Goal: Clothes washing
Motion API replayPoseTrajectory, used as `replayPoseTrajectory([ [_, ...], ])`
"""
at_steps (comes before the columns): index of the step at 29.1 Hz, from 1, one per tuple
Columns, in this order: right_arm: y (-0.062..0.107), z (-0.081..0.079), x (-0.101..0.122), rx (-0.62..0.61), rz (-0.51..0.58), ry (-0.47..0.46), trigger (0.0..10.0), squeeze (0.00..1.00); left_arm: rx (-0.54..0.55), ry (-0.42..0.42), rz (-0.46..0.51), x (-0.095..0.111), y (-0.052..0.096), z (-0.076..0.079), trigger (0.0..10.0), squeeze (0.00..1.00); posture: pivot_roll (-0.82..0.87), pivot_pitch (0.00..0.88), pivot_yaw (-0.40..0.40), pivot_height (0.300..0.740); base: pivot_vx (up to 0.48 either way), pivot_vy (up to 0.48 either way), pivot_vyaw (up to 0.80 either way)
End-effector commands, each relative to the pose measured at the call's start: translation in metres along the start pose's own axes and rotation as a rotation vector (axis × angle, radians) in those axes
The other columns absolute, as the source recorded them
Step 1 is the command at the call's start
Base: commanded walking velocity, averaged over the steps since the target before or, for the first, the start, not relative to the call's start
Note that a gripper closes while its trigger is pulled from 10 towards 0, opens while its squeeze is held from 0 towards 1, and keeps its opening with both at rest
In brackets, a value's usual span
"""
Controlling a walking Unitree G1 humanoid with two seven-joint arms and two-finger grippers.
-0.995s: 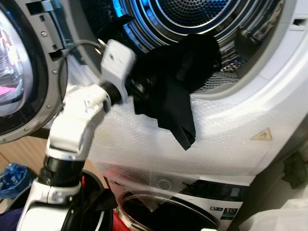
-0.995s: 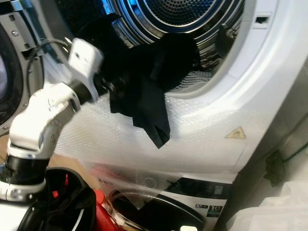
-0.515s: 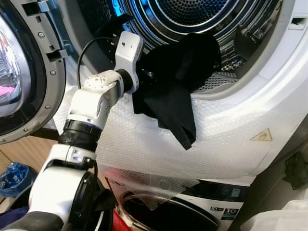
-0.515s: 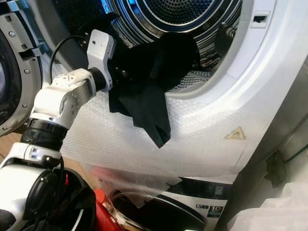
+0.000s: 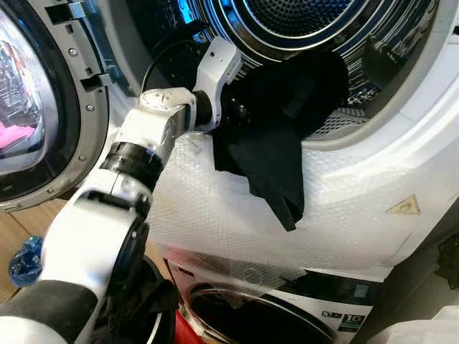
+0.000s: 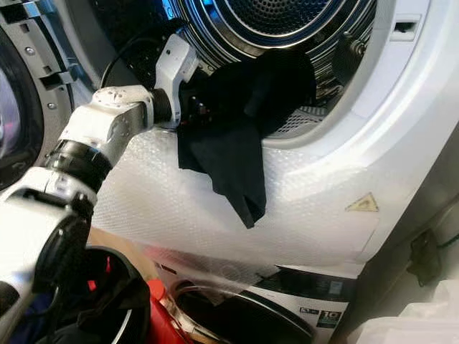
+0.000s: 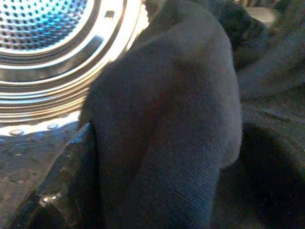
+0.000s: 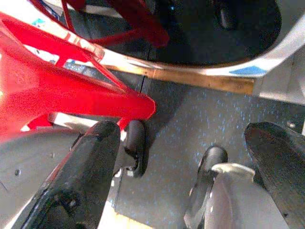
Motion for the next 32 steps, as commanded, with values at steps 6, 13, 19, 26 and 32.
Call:
replayPoseTrajectory([
  [6,-0.001,-0.006,-0.001,0.018,0.002,-0.002,10.0,0.0,0.211,0.005,0.0,0.004,0.006,-0.029,10.0,0.0,0.11,0.007,0.129,0.74,0.0,0.0,0.0],
  [13,-0.001,-0.004,0.003,0.006,0.023,-0.009,10.0,0.0,0.33,-0.037,0.091,0.022,0.01,-0.042,10.0,0.0,0.09,0.029,0.136,0.74,0.0,0.0,0.0],
  [19,-0.001,-0.003,0.004,-0.008,0.029,-0.02,10.0,0.0,0.138,-0.187,0.249,0.055,0.007,-0.023,10.0,0.0,0.09,0.009,0.136,0.74,0.0,0.0,0.0],
  [26,-0.003,-0.007,0.012,-0.008,0.047,-0.033,10.0,0.0,0.128,-0.377,0.452,0.101,0.02,-0.018,10.0,0.0,0.08,0.0,0.139,0.74,0.0,0.0,0.0],
  [32,-0.006,-0.01,0.027,-0.004,0.071,-0.034,10.0,0.0,-0.025,-0.473,0.623,0.131,0.037,0.002,10.0,0.0,0.11,0.0,0.131,0.74,0.0,0.0,0.0],
])
Point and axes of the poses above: a point about 5 cm out from each wrist's last joint towards the gripper, its own y axis pointing back from the gripper into the wrist, its own x axis along the axis of the wrist's last joint, z = x × y, the point moved 4 cm from there along -y, pointing out of the wrist towards the gripper, and after that the axes turned 10 degrees about -y, right-handed, at the moved point
